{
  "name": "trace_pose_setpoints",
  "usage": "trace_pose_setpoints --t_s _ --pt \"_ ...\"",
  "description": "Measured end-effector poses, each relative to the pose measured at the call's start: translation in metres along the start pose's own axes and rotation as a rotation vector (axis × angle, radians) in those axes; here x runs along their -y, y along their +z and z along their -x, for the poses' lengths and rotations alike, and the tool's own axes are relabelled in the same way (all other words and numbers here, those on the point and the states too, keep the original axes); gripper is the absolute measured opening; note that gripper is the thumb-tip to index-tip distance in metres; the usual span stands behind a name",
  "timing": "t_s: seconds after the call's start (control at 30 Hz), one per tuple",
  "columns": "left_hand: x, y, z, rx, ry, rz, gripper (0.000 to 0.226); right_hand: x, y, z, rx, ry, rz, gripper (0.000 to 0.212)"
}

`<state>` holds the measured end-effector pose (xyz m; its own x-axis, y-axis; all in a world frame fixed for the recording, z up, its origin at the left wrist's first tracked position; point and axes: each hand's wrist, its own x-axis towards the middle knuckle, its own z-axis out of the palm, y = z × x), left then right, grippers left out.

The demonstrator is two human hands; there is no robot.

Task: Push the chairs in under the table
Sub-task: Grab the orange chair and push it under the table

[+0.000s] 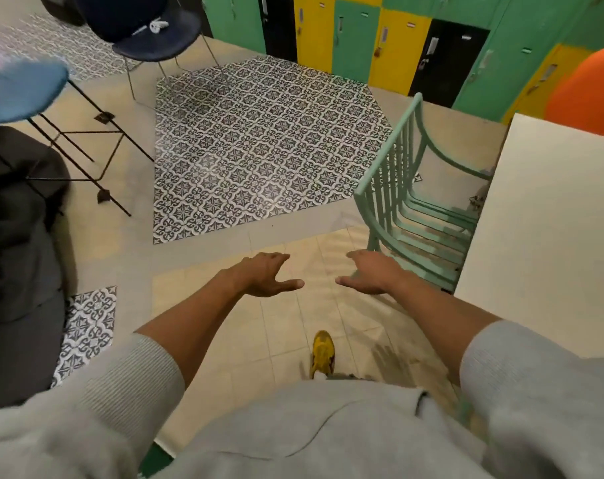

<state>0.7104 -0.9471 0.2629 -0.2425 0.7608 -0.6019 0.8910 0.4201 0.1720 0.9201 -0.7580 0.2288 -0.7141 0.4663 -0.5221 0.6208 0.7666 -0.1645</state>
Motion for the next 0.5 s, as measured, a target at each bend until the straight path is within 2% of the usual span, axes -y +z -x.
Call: trace_pose_setpoints --t_s 0.1,0.3,0.43,0.5 --pt "0.034 -0.061 -0.045 0.025 -0.013 -0.042 0.109 -0.007 -0.058 -0.046 -0.07 -0.047 0.054 0.091" --pt "0.089 -0.164 -0.137 -0.054 -0.007 -0.016 0.121 -0.03 -0.171 -0.138 -0.242 -0.084 0.232 0.08" --pt "0.109 -0.22 -0.207 -0.059 0.015 0.0 0.144 -0.048 -0.211 -0.202 -0.187 -0.038 0.242 0.085" --pt "0.118 -0.24 -0.245 -0.061 0.069 -0.03 0.146 -0.055 -0.22 -0.231 -0.152 0.003 0.226 0.088"
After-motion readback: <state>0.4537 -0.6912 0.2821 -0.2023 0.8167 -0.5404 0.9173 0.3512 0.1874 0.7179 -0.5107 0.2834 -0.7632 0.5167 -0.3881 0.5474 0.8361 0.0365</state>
